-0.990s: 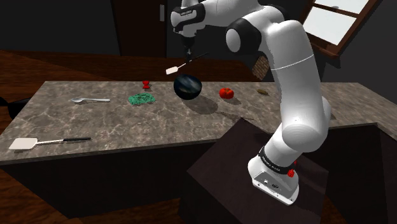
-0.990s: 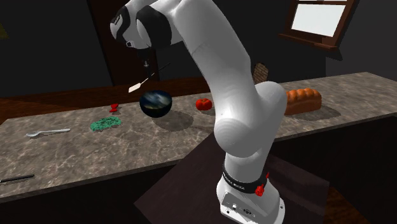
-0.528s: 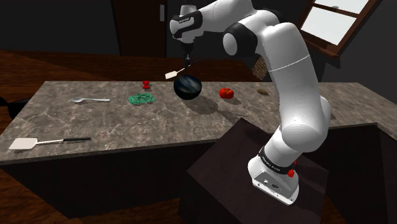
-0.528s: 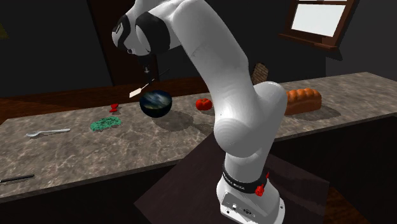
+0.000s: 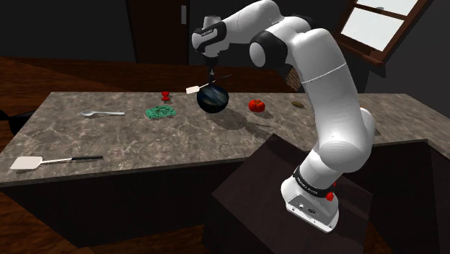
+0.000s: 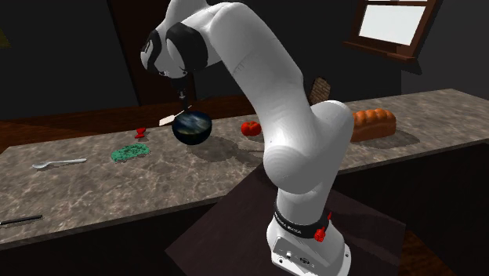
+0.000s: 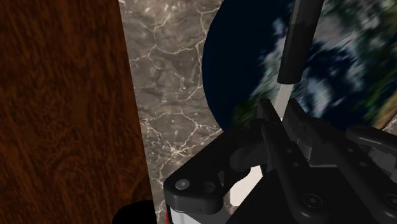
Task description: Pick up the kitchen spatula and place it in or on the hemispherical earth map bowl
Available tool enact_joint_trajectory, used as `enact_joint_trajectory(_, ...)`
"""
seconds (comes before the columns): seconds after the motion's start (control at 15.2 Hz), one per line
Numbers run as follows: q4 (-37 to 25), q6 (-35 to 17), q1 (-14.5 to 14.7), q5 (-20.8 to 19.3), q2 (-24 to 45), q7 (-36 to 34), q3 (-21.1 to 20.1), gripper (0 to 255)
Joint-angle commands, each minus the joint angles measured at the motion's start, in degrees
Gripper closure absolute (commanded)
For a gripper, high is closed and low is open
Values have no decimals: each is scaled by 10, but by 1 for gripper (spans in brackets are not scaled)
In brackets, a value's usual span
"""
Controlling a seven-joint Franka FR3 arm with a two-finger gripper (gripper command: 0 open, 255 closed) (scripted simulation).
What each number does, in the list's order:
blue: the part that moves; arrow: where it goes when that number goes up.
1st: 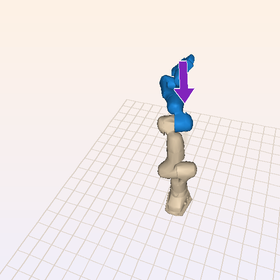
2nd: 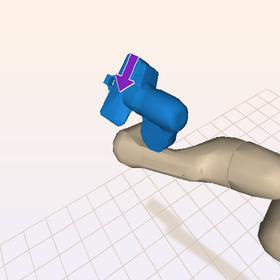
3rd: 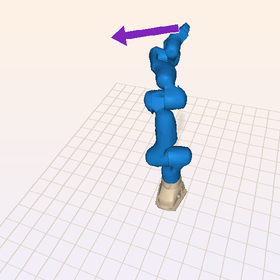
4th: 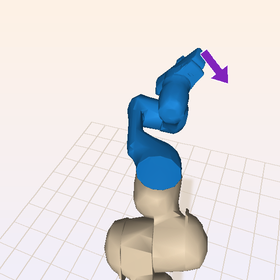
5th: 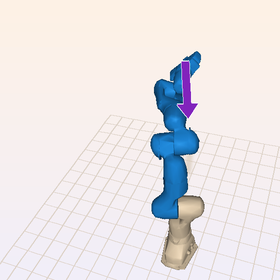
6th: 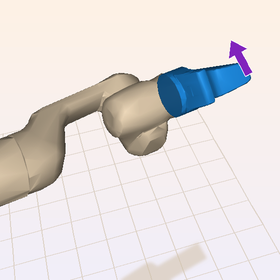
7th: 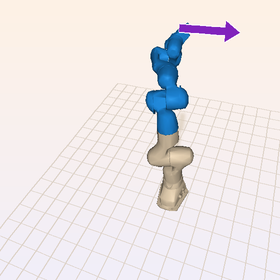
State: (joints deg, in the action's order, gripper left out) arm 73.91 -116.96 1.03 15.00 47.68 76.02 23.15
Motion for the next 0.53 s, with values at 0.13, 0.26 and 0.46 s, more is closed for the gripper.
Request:
enact_joint_trajectory(0.13, 3, -5, 0, 1, 2, 1, -1, 255)
enact_joint_trajectory(0.26, 3, -5, 0, 1, 2, 1, -1, 255)
enact_joint_trajectory(0.46, 3, -5, 0, 1, 2, 1, -1, 0)
